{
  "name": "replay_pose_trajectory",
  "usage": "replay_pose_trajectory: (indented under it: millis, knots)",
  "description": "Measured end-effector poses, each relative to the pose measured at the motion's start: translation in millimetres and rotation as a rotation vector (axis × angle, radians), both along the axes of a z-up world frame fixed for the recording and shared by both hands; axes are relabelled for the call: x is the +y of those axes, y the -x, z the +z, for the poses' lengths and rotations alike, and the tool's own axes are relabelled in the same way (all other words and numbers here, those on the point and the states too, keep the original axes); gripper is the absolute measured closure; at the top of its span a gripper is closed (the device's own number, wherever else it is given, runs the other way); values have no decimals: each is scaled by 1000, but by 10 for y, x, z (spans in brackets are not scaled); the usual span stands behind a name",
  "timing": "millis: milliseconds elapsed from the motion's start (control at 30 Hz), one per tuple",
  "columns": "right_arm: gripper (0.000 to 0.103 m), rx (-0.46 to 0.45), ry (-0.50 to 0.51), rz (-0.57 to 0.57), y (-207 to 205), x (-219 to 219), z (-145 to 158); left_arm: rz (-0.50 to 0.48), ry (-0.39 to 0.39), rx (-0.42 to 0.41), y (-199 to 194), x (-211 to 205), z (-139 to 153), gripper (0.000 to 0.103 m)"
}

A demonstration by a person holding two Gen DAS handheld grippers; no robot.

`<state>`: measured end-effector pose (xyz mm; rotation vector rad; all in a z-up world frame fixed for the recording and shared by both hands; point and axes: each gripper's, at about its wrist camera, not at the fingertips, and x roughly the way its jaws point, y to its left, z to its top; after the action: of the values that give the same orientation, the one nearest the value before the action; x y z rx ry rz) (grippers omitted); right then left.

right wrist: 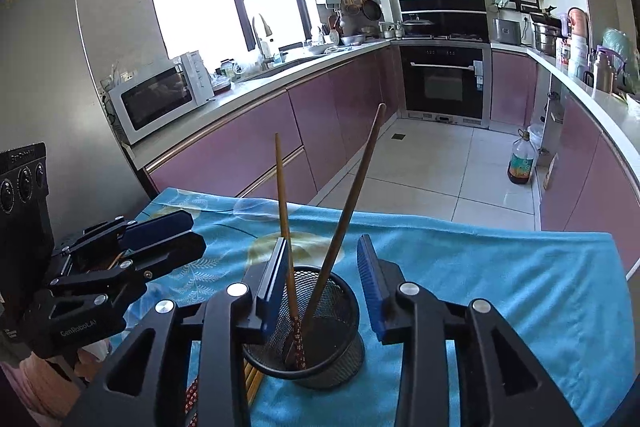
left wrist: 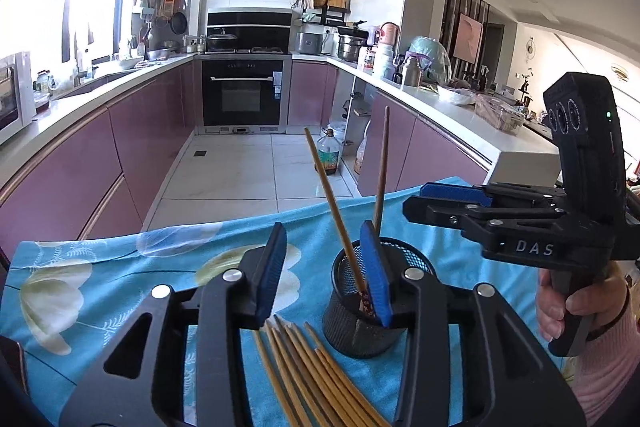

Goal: Organize utensils
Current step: 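Lower the chopsticks into the mesh cup and open both tools, then move both open tools back over the chopstick pile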

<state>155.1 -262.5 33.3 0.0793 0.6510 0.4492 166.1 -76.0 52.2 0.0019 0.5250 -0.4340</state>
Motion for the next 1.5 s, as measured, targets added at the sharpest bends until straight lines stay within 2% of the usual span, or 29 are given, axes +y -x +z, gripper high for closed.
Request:
replay_pose_trajectory:
  millis: [100, 200, 433, 533, 700, 867, 1333, 1500]
  knots:
    - [63, -21, 2, 45, 211, 17, 19, 9, -26, -13, 204, 139, -47, 59]
    - [62, -25, 27, 111, 474, 88, -38, 17, -54, 10, 337, 272, -160, 57]
    - [62, 101, 88, 213, 780, 375, -473, 33, -98, 157, 521, 577, -717, 57]
    - [62, 164, 98, 233, 813, 488, -687, 33, -109, 195, 615, 631, -915, 57]
    - [68, 236, 130, 232, 824, 669, -959, 21, -119, 231, 698, 549, -1117, 58]
    - [74, 265, 132, 215, 839, 723, -1099, 7, -124, 263, 710, 505, -1232, 59]
    - [79, 281, 123, 169, 804, 664, -1152, 11, -143, 351, 549, 434, -1467, 65]
    - [82, 282, 136, 164, 808, 646, -1155, 8, -155, 353, 547, 423, -1490, 67]
